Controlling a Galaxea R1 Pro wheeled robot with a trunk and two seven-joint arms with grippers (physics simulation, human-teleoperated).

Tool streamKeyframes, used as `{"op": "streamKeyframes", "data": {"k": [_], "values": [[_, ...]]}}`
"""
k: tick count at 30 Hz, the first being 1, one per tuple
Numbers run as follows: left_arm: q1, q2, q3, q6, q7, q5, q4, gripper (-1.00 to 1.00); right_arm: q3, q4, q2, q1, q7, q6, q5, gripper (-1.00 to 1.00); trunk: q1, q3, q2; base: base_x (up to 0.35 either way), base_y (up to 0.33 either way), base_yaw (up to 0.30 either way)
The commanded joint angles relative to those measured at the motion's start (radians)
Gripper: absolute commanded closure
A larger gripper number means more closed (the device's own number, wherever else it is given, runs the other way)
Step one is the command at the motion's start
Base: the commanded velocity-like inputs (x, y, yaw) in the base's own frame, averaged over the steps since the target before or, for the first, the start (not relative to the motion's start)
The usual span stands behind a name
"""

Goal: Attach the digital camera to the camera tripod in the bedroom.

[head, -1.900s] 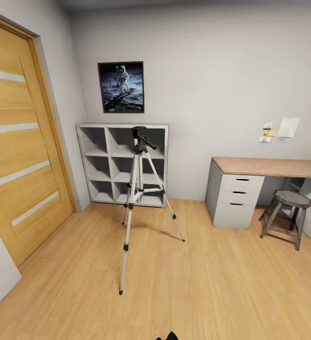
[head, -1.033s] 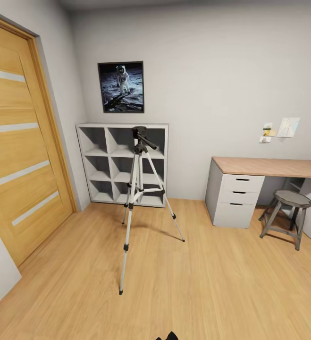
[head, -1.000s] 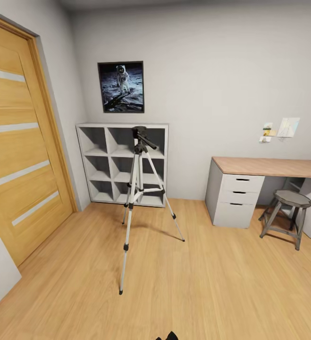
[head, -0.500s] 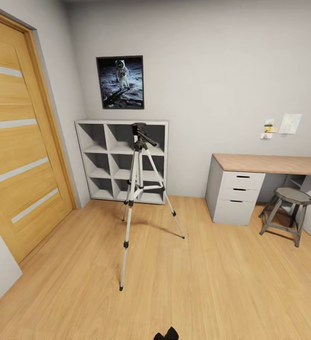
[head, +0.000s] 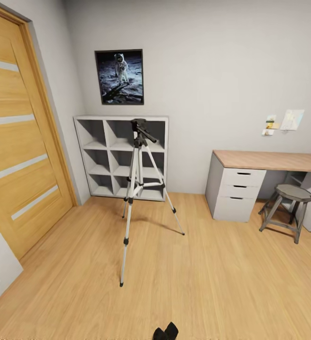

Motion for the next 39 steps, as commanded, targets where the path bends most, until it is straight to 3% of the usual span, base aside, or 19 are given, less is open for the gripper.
{"op": "streamKeyframes", "data": {"k": [1,14,39], "values": [[0.0,0.0,-0.001,-0.002,0.0,0.008,0.0,-1.0,0.001,0.0,0.0,0.0,0.0,-0.003,0.001,-1.0,0.0,-0.002,0.0,0.0,0.0,0.0],[0.0,0.001,-0.002,-0.002,0.0,0.007,-0.001,-1.0,0.001,0.0,0.0,0.0,0.0,-0.001,0.001,-1.0,0.0,-0.021,0.0,0.0,0.0,0.0],[0.0,-0.01,0.004,-0.002,0.0,0.012,0.0,-1.0,0.001,0.0,0.001,0.0,0.0,-0.003,0.001,-1.0,0.0,-0.022,0.0,0.0,0.0,0.0]]}}
